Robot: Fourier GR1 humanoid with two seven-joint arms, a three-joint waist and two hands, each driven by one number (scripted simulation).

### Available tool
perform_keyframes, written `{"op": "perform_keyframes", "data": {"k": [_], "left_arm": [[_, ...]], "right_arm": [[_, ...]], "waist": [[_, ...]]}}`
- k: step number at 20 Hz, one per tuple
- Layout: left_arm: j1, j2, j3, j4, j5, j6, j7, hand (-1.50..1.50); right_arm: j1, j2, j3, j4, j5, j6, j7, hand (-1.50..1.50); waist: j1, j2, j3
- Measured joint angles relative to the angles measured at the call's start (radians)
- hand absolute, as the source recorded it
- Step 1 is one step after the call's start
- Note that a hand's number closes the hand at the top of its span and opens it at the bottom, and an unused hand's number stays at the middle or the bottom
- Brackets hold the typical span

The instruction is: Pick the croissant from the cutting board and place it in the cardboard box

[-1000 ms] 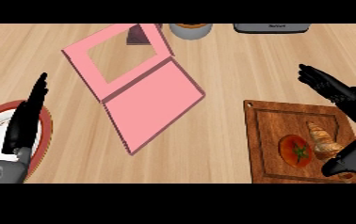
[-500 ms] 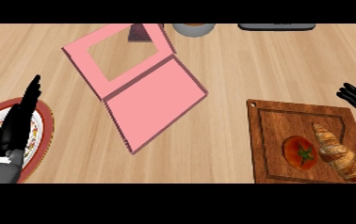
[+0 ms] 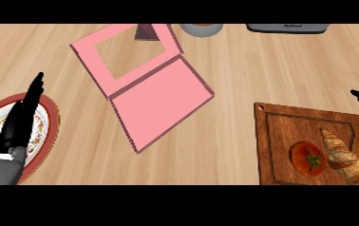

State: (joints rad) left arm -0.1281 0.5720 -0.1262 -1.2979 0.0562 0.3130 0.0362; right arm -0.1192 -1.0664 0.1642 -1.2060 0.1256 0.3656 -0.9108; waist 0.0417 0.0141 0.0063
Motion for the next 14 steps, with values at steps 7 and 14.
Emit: {"op": "perform_keyframes", "data": {"k": [7, 14], "left_arm": [[-0.018, -0.016, 0.004, 0.029, -0.010, -0.011, -0.015, 0.00], [-0.020, -0.018, 0.030, 0.048, -0.024, -0.028, -0.017, 0.00]], "right_arm": [[-0.101, -0.049, 0.156, 0.077, 0.241, -0.076, -0.056, -1.50], [-0.206, 0.013, 0.266, 0.169, 0.396, -0.108, -0.064, -1.50]], "waist": [[0.004, -0.001, -0.003], [-0.013, -0.007, -0.005]]}}
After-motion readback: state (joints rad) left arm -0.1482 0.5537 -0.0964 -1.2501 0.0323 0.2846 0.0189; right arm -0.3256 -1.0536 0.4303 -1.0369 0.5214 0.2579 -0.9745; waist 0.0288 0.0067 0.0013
